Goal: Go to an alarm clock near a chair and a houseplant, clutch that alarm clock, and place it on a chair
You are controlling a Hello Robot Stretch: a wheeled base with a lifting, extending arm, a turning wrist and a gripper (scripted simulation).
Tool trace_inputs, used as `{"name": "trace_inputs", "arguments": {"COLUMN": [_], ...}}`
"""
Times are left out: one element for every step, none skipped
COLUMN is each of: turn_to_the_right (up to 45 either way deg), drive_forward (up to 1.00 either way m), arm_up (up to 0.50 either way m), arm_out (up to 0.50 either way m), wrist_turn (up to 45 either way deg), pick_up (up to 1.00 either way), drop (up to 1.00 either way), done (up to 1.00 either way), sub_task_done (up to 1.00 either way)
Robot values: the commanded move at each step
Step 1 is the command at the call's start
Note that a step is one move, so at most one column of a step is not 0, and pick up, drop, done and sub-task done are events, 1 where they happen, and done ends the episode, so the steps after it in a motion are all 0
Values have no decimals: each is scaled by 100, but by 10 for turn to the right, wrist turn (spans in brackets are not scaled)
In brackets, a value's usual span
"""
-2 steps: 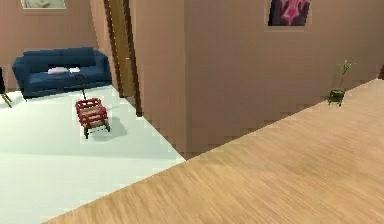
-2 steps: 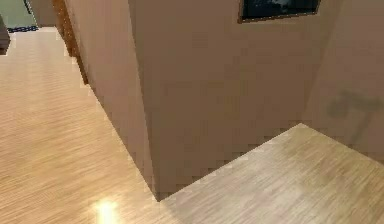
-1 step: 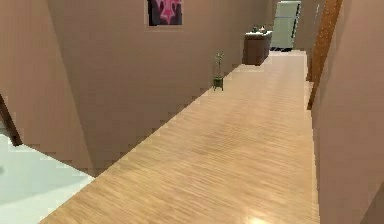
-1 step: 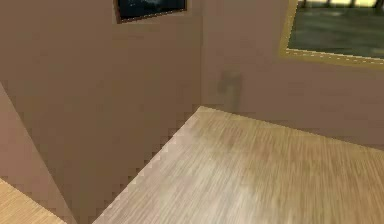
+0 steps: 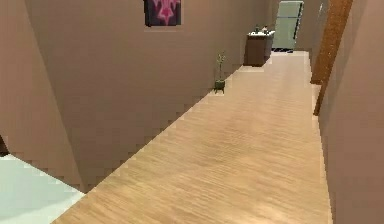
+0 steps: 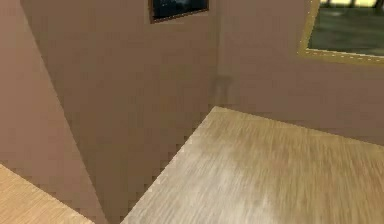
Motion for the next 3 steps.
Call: {"name": "trace_inputs", "arguments": {"turn_to_the_right": [90,0,150], "drive_forward": [0,55,0], "arm_up": [0,0,0], "arm_out": [0,0,0], "wrist_turn": [0,0,0], "pick_up": [0,0,0], "drop": [0,0,0], "done": [0,0,0], "sub_task_done": [0,0,0]}}
